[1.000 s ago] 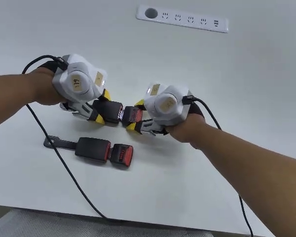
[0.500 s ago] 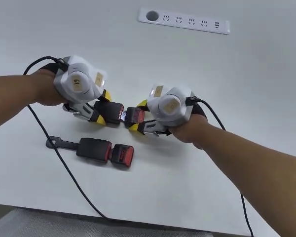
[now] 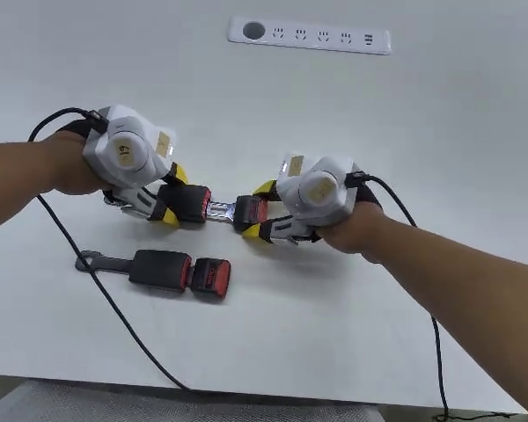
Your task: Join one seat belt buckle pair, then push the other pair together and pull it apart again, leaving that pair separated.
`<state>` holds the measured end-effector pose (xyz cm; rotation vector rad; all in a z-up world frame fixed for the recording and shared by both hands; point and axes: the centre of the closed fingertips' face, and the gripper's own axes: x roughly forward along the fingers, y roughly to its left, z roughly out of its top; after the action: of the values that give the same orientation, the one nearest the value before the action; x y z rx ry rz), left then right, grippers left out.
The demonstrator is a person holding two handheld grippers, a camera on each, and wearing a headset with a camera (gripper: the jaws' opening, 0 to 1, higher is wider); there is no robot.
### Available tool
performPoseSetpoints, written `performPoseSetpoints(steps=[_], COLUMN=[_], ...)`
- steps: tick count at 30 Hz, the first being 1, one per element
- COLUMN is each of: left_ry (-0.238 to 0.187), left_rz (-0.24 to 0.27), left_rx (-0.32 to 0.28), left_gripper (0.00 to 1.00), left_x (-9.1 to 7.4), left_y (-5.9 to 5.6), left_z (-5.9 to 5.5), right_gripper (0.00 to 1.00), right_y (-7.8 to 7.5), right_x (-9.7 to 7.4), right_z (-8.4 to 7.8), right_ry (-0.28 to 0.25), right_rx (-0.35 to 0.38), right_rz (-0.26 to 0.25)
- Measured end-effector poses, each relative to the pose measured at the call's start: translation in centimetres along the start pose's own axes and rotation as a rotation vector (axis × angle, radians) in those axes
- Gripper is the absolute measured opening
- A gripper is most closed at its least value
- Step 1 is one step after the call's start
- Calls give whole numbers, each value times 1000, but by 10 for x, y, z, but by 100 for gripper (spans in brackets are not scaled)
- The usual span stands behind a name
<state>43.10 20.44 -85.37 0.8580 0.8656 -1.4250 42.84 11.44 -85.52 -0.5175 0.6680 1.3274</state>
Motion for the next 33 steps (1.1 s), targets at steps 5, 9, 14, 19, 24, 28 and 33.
performPoseSetpoints(steps=[5, 9, 14, 19, 24, 28, 33], left_ry=[10, 12, 17, 19, 18, 13, 17], left_rz=[-1, 1, 0, 0, 0, 1, 1], left_rx=[-1, -5, -7, -10, -9, -9, -9], left_gripper=[35, 35, 35, 35, 35, 35, 35], left_x=[1, 1, 0, 1, 1, 1, 1], left_y=[0, -1, -1, -1, -1, 0, 0], left_z=[1, 1, 2, 2, 2, 1, 1], right_gripper=[37, 37, 37, 37, 37, 37, 37], right_y=[-3, -5, -6, -7, -7, -9, -10], right_x=[-13, -21, -28, -37, -48, -58, -70], right_z=[-13, -23, -31, -42, -53, -64, -73], right_ry=[1, 4, 0, 0, 12, 16, 16], right_rx=[7, 4, 9, 9, -1, 18, 12], right_rz=[-9, -12, -22, -29, -37, -46, -59])
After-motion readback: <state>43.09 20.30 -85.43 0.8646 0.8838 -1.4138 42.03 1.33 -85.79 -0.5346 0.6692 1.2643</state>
